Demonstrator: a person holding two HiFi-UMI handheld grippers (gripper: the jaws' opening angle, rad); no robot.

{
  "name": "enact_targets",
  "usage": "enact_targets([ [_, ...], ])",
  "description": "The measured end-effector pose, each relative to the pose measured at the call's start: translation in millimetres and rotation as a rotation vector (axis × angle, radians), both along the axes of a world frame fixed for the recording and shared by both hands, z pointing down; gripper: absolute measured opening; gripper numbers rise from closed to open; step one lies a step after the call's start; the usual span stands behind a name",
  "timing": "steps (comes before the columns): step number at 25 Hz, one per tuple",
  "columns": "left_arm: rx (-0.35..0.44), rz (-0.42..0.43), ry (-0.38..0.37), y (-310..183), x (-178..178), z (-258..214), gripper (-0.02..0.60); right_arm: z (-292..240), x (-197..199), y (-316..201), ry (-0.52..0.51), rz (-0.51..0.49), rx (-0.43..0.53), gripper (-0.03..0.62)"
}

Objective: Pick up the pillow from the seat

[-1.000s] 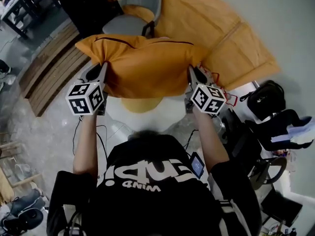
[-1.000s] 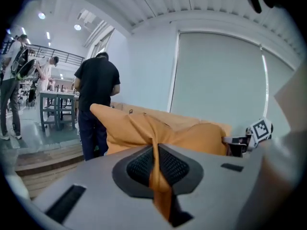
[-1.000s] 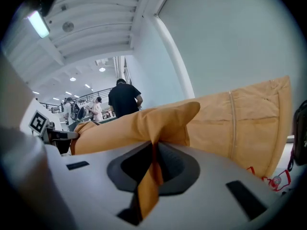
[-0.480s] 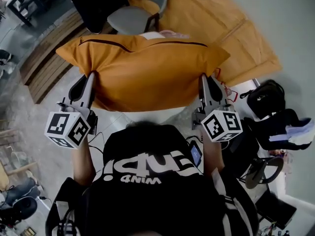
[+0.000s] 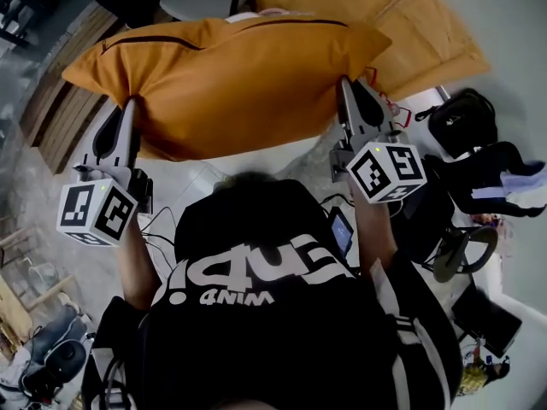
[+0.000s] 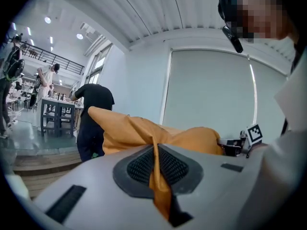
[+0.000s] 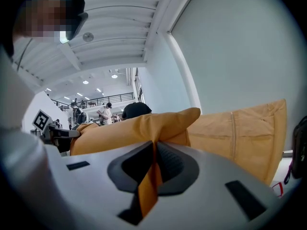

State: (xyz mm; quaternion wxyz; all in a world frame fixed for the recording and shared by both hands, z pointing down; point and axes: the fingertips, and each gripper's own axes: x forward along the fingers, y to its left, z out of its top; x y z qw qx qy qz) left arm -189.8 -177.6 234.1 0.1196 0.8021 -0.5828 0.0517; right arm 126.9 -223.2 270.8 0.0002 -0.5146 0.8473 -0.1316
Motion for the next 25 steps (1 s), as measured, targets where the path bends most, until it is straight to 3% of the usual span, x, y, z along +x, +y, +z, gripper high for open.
enact_targets([
  [8, -0.038, 0.001, -0.002, -11.3, 1.3, 11.8, 0.028, 8.2, 0.6, -9.3, -0.001, -0.004, -0.018, 0.043],
  [12, 0.007, 0.028, 0.01, -16.6, 2.1, 11.3, 0.028, 10.5, 1.8, -11.9, -0.009, 0.002, -0.023, 0.043],
  [25, -0.017, 0.025, 0.016, -26.6, -2.0, 10.0, 0.028, 11.6, -1.7, -24.7, -0.033, -0.006, -0.044, 0.043],
])
